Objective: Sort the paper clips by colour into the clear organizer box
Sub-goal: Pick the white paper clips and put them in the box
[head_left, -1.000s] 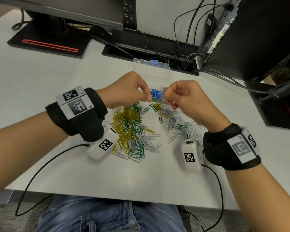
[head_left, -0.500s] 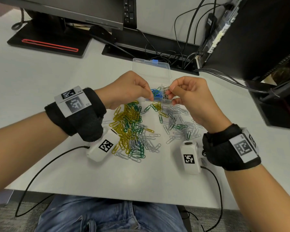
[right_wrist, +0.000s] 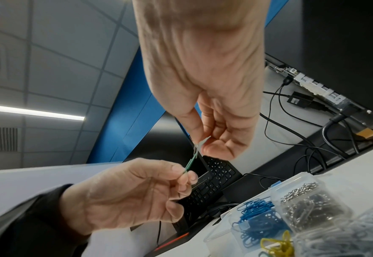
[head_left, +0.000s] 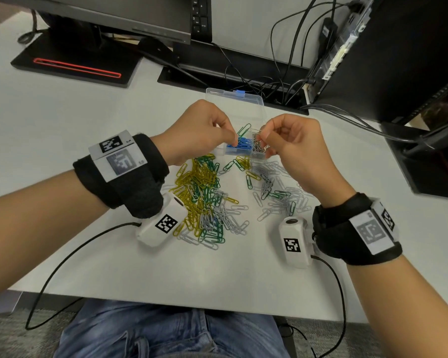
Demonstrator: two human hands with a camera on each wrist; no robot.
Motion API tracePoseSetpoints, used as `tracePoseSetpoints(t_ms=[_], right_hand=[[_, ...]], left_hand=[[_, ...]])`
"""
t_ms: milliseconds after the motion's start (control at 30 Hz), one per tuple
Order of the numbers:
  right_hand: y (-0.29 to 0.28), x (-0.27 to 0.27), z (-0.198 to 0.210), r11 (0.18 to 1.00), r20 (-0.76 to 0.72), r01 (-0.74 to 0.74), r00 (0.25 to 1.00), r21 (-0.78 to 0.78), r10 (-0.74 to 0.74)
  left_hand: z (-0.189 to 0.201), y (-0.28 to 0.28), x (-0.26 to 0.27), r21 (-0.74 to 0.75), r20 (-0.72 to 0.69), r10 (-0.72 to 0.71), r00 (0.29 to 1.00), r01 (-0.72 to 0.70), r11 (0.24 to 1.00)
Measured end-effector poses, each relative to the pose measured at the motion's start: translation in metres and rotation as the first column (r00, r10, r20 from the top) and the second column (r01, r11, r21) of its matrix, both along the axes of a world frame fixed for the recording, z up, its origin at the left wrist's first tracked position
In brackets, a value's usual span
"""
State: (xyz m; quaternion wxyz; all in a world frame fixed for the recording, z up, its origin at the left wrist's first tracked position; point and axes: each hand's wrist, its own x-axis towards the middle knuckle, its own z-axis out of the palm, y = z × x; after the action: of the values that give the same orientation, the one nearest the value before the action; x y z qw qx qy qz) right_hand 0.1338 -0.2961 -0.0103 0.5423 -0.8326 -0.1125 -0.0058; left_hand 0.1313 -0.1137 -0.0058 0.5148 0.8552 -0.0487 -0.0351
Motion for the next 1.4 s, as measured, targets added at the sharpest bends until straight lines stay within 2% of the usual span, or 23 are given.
tracePoseSetpoints(t_ms=[167,400,467,667,933,1167,1400], right_hand=[[-0.002,0.0,-0.002,0.986,0.15,0.023,0.989,-0.163,0.002],[0.002,-0.003,-0.005,0.948,0.25,-0.009,0.964,-0.318,0.093],[0.001,-0.003,-0.004,0.955,0.271,0.004,0.959,-0.296,0.08],[0.007,-0.002,-0.001,0.997,0.265,0.006,0.964,-0.083,0.017],[0.011,0.003,0.001,0.979,0.359,0.065,0.933,-0.194,0.009],[0.012,0.003,-0.001,0.963,0.314,0.054,0.949,-0.264,0.033],[0.016,-0.001,-0.002,0.968,0.3,0.004,0.951,-0.252,0.074]], left_hand=[[0.001,-0.003,0.0,0.066,0.066,0.018,0.998,-0.022,0.998],[0.0,-0.004,0.002,0.087,0.117,0.028,0.993,-0.038,0.995],[0.0,-0.004,0.002,0.078,0.122,0.03,0.992,-0.04,0.996],[-0.001,-0.008,0.001,0.073,0.113,0.012,0.994,-0.021,0.997],[0.002,-0.004,0.001,0.082,0.143,0.009,0.99,-0.021,0.996],[-0.002,-0.004,0.002,0.106,0.208,0.033,0.978,-0.056,0.993],[-0.001,-0.007,0.002,0.084,0.211,0.026,0.977,-0.044,0.996]])
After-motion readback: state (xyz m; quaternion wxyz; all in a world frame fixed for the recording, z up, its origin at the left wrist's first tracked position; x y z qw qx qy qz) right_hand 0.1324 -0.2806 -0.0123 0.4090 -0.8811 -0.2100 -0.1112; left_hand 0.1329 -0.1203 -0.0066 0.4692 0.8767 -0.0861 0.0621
